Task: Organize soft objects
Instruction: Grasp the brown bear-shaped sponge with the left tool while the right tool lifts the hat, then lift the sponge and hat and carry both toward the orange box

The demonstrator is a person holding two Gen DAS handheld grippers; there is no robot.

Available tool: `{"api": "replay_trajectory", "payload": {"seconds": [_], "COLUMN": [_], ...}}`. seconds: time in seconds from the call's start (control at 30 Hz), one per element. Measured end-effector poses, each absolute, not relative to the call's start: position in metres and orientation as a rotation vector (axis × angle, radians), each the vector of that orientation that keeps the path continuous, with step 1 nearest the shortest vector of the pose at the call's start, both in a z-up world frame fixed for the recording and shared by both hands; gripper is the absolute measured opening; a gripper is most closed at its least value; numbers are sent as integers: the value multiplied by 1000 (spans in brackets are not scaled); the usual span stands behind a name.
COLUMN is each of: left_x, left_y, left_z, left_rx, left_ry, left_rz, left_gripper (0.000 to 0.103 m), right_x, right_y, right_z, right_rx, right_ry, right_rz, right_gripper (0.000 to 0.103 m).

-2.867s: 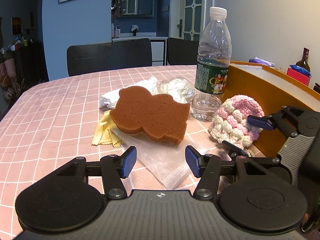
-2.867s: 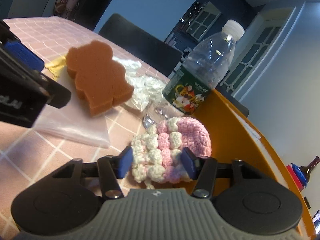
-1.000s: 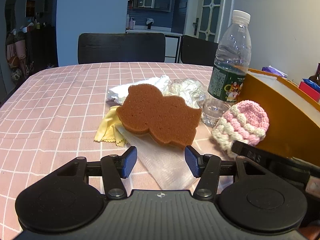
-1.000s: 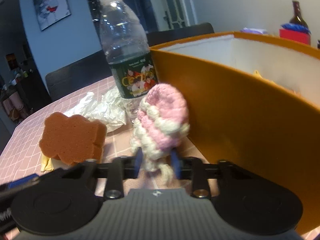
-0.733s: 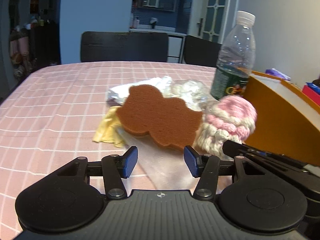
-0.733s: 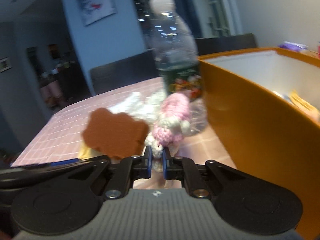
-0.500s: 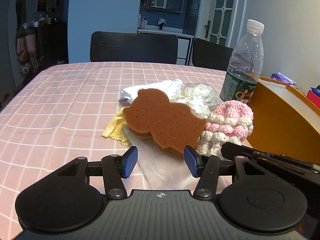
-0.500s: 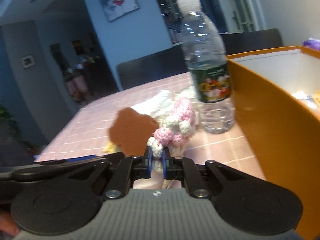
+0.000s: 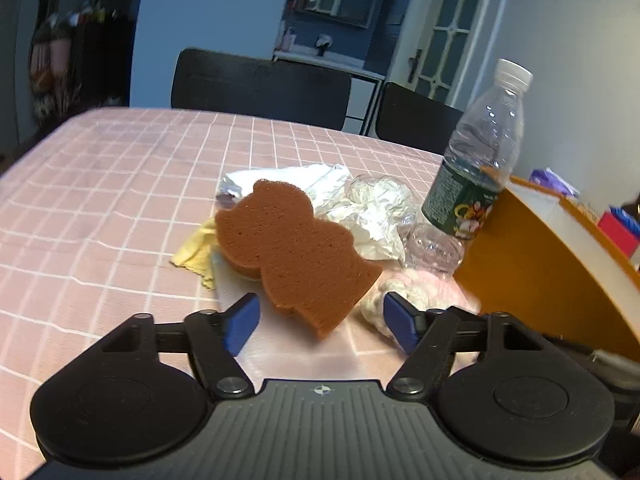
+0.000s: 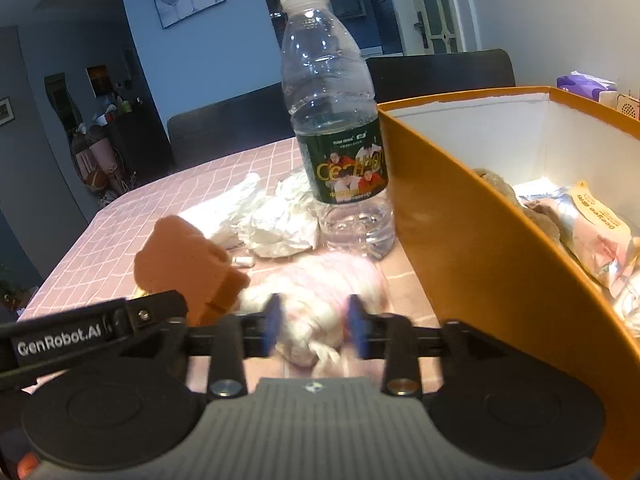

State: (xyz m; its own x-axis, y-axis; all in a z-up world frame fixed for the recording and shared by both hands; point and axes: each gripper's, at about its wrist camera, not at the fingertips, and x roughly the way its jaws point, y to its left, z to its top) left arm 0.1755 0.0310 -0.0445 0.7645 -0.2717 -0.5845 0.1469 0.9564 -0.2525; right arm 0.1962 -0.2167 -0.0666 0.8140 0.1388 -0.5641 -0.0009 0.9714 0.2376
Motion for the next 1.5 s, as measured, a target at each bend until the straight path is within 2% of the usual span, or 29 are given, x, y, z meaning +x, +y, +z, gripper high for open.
{"api": "replay_trajectory", "payload": {"seconds": [0.2,0.37,0.43,0.5,0.63,0.77,0.83,1.03,1.5], "left_x": [190,202,210,216,224,227,224,218,168], "left_y": [29,32,30,27,24,21,22,25,48], "left_z": [-51,-50,-49,-50,-56,-64,-66,-62,-18], "left_rx": [-272,-389,-416,-426,-430,-398,-387,-358,-334], "left_ry": [700,719,729,745,766,788,788,769,628], "left_rz": [-202,-141,-117,-81,-23,-27,-44,-78,-191], "left_gripper": [87,90,94,95,96,96,87,74,72], "right_x": [217,221,222,221,219,218,217,215,186], "right_y": [-222,-224,-224,-220,-208,-209,-211,-220,-226], "right_z": [-78,-85,-86,-84,-82,-81,-82,-76,-44], "right_rx": [282,320,324,307,220,218,222,235,205], "right_ry": [696,713,715,706,687,687,687,675,581], "right_rz": [59,73,86,113,139,157,163,181,189], "right_gripper": [61,63,58,41,30,28,28,26,23]}}
